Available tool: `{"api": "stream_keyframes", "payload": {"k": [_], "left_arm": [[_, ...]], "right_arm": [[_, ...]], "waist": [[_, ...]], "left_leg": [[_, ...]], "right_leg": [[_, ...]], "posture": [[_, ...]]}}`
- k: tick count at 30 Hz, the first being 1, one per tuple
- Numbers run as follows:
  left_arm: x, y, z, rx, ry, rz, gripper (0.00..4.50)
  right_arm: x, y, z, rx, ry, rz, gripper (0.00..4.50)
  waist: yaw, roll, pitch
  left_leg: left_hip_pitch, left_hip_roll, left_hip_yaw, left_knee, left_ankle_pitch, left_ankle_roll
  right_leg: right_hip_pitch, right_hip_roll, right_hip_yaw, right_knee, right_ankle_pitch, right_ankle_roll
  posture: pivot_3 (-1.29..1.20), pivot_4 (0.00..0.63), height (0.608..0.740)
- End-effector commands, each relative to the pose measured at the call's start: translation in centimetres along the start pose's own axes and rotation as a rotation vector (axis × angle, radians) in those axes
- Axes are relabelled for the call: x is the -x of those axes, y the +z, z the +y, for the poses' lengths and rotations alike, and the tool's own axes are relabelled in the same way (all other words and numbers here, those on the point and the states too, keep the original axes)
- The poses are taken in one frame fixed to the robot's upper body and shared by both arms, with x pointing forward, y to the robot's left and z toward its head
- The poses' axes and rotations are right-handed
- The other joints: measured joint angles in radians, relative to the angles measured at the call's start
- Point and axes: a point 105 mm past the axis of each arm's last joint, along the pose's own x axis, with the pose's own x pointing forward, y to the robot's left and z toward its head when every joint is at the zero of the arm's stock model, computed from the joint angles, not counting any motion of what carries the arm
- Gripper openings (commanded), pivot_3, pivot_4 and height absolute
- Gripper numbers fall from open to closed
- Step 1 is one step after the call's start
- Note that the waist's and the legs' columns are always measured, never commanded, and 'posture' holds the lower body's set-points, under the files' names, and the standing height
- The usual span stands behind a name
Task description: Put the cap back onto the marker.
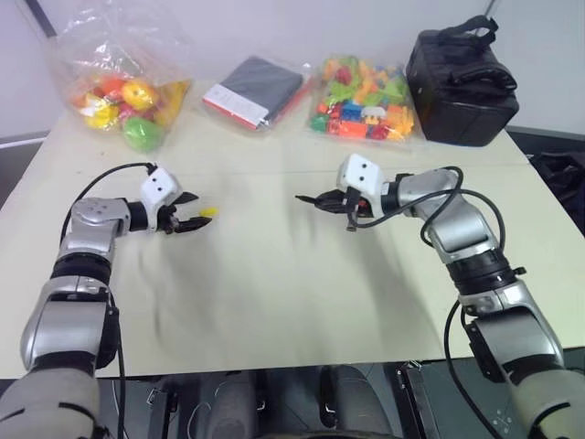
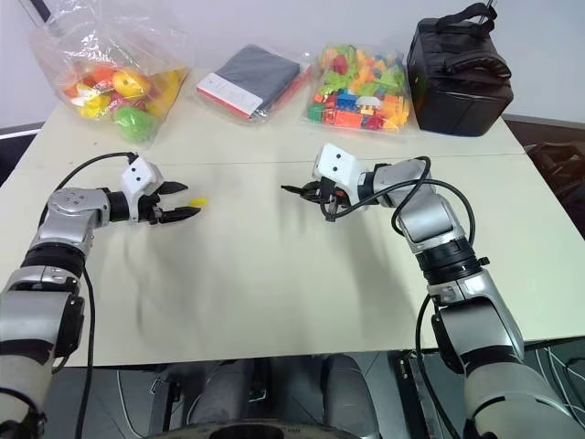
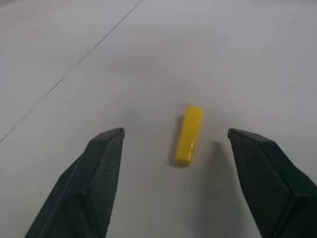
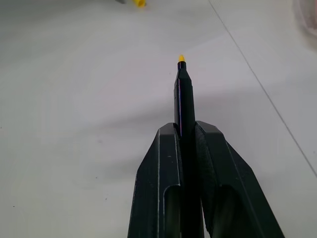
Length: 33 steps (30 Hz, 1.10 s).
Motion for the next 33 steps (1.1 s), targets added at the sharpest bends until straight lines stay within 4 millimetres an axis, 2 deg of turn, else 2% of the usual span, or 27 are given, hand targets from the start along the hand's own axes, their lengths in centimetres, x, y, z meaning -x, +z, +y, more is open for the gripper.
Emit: {"api": "stream_keyframes", "payload": {"k": [1,17,20,22,23,25,33], "left_arm": [[0.0,0.6,0.3,-0.029,-0.001,-0.001,3.48],[-1.5,0.4,-0.7,-0.037,-0.047,0.004,3.48],[-1.5,0.2,-0.8,-0.034,-0.055,0.015,2.58],[-1.4,0.1,-0.9,-0.03,-0.059,0.021,1.67],[-1.4,0.0,-0.9,-0.029,-0.06,0.023,1.04],[-1.3,-0.1,-0.9,-0.025,-0.062,0.027,0.05],[-0.6,-0.7,-0.6,-0.016,-0.049,0.044,0.05]], "right_arm": [[1.0,1.4,-0.8,0.026,-0.046,-0.049,0.04],[1.2,0.8,-1.0,0.014,-0.084,-0.038,0.04],[1.3,0.7,-1.1,0.012,-0.092,-0.037,0.0],[1.3,0.7,-1.2,0.01,-0.097,-0.036,0.0],[1.4,0.6,-1.2,0.01,-0.099,-0.035,0.0],[1.4,0.6,-1.2,0.007,-0.102,-0.034,0.0],[1.6,0.3,-1.3,-0.001,-0.105,-0.029,0.0]], "waist": [[0.0,0.0,0.0],[0.005,0.0,0.0],[0.004,0.0,0.0],[0.004,0.0,0.0],[0.004,0.0,0.0],[0.003,0.0,0.0],[0.0,0.0,0.0]], "left_leg": [[0.0,0.0,0.0,0.0,0.0,0.0],[0.0,0.0,-0.001,0.0,0.0,0.0],[0.0,0.0,-0.001,0.0,0.0,0.0],[0.0,0.0,-0.001,0.0,0.0,0.0],[0.0,0.0,-0.001,0.0,0.0,0.0],[0.0,0.0,-0.001,0.0,0.0,0.0],[0.0,0.0,-0.001,0.0,0.0,0.0]], "right_leg": [[0.0,0.0,0.0,0.0,0.0,0.0],[0.001,0.0,0.0,0.0,0.0,0.0],[0.001,0.0,0.0,0.0,0.0,0.0],[0.001,0.0,0.0,0.0,0.0,0.0],[0.001,0.0,0.0,0.0,0.0,0.0],[0.001,0.0,0.0,0.001,0.0,0.0],[0.0,0.0,0.0,0.001,0.0,0.0]], "posture": [[0.0,0.15,0.74],[0.0,0.15,0.74],[0.0,0.15,0.74],[0.0,0.15,0.74],[0.0,0.15,0.74],[0.0,0.15,0.74],[0.0,0.15,0.74]]}}
